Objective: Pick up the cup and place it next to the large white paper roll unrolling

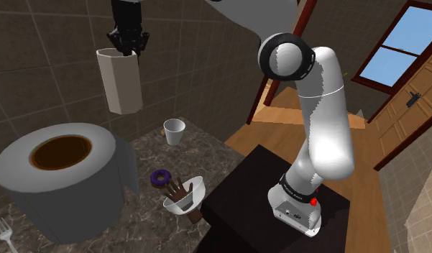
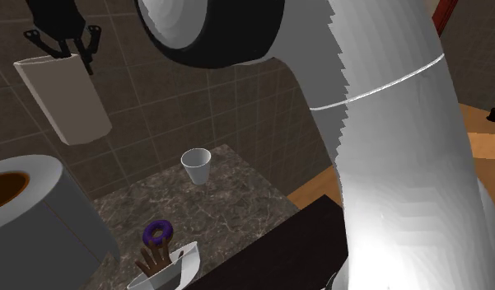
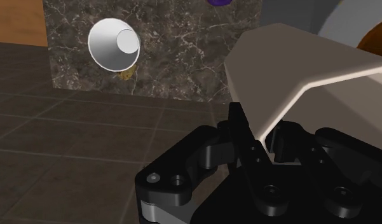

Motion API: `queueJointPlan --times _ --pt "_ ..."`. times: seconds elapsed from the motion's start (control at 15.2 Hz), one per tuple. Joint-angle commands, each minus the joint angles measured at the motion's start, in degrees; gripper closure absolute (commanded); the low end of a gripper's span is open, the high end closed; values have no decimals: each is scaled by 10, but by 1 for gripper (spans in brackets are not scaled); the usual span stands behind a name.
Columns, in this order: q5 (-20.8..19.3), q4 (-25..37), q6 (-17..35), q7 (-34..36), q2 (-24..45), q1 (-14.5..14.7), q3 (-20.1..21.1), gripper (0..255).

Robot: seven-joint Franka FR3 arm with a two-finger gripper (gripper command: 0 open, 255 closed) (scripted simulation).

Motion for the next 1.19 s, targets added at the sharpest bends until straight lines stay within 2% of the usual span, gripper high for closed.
queueJointPlan --times 0.0,0.46,1.12 --pt "3 -43 28 1 -16 -6 1 255" --pt "9 -154 105 2 -49 -20 3 255" --pt "12 -257 192 2 -65 -30 3 255"
